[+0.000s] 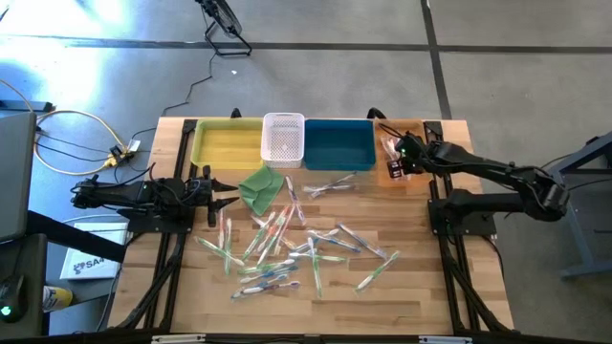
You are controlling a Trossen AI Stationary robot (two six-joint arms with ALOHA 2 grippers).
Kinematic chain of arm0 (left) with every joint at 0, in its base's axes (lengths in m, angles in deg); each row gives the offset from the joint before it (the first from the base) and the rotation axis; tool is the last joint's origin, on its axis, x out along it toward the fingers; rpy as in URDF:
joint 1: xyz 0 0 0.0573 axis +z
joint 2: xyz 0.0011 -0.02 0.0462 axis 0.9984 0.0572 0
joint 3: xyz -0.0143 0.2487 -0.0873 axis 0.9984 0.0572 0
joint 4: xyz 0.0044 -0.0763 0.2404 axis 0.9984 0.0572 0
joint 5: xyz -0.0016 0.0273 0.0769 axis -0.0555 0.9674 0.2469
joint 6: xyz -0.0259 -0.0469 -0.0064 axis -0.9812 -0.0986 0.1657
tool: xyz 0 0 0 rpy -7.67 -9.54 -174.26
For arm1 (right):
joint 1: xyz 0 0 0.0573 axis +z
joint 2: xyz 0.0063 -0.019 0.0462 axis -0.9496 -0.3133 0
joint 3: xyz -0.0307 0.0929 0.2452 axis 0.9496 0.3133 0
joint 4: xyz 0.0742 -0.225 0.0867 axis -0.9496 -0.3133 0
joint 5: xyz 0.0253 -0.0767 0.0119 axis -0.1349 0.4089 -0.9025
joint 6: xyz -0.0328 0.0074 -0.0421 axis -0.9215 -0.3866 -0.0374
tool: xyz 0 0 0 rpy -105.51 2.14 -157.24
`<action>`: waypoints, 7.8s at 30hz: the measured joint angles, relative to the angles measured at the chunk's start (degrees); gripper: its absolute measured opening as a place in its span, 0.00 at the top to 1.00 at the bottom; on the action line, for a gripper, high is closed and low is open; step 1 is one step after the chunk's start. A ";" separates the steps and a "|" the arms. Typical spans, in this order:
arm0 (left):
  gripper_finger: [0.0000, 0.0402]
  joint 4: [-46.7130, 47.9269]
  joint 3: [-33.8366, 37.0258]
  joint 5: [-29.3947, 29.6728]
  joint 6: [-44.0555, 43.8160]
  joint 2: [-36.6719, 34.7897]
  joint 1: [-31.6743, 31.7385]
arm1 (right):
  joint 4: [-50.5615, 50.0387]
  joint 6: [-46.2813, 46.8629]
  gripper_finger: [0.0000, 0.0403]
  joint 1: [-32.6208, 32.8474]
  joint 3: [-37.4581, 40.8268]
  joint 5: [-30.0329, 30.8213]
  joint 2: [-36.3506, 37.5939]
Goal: Pick & Place Toothbrushes
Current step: Put the violet toothbrush into the orange bin
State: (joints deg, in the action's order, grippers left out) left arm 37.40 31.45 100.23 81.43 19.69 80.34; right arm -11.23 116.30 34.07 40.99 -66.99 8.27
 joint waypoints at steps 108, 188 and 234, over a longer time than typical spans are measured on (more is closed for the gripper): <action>0.66 -0.63 0.07 0.20 4.90 0.00 0.00 | 62.60 -16.15 0.91 29.44 -0.09 -16.68 -18.27; 0.66 -10.20 0.04 3.48 9.93 0.00 0.02 | 72.57 -16.00 0.91 33.90 -0.09 -10.84 -20.09; 0.66 -7.67 0.04 2.89 10.84 0.00 0.01 | 31.39 -38.00 1.00 32.26 -16.63 -7.06 -23.59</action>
State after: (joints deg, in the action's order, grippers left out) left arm 29.73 31.49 103.12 92.27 19.69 80.35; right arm 20.16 78.30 66.33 24.35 -74.05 -15.31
